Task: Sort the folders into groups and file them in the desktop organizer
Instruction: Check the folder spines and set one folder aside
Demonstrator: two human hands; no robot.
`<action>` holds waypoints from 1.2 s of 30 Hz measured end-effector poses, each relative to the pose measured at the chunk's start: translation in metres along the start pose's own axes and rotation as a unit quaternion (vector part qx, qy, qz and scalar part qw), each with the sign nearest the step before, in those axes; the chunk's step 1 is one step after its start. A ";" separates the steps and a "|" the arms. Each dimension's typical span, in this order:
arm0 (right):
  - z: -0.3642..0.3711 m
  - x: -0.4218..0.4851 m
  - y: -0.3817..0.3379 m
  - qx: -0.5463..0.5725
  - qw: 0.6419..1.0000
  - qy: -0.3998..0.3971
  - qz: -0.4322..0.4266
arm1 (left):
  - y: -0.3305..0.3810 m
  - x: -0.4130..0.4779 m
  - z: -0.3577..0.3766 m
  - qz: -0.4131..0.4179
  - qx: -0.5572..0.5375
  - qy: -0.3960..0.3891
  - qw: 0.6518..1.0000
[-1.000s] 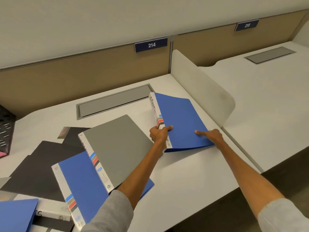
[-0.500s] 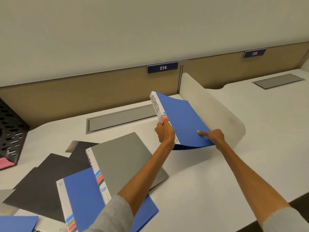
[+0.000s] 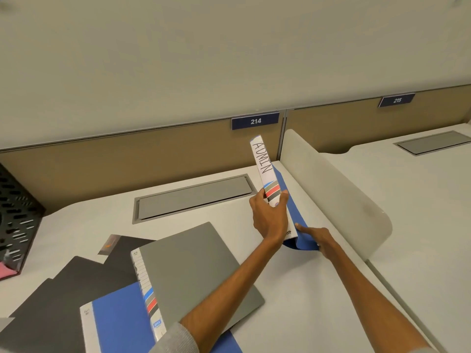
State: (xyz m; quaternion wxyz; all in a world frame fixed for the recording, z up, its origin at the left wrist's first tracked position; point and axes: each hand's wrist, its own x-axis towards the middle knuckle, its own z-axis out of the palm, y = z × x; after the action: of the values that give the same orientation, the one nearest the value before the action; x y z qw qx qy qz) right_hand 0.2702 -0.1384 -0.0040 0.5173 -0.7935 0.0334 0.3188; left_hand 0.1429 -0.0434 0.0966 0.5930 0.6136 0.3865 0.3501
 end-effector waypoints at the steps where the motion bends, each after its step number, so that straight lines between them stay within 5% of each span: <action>1: 0.001 0.002 -0.002 0.002 1.000 0.001 -0.002 | -0.001 0.003 0.000 0.004 0.001 0.001 1.000; 9: -0.015 0.020 -0.021 0.007 0.998 0.040 -0.042 | -0.024 0.046 -0.003 -0.076 -0.046 0.006 0.996; 15: -0.037 0.035 -0.043 -0.036 0.988 0.105 -0.104 | -0.057 0.084 -0.023 -0.150 -0.090 -0.098 0.980; 23: -0.018 0.057 -0.028 -0.292 0.933 0.209 -0.032 | -0.111 0.108 -0.012 -0.265 -0.038 -0.105 0.958; 30: 0.003 0.065 -0.019 -0.427 0.902 0.061 0.002 | -0.152 0.100 0.011 -0.262 0.010 -0.105 0.959; 36: 0.024 0.072 -0.010 -0.409 0.910 0.055 -0.051 | -0.152 0.110 0.008 -0.162 0.114 -0.081 0.977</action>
State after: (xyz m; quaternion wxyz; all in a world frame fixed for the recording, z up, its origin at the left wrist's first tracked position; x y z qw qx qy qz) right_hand 0.3200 -0.0940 -0.0416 0.1607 -0.9524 -0.1123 0.2335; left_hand 0.1910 0.0502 -0.0587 0.5973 0.6326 0.4689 0.1523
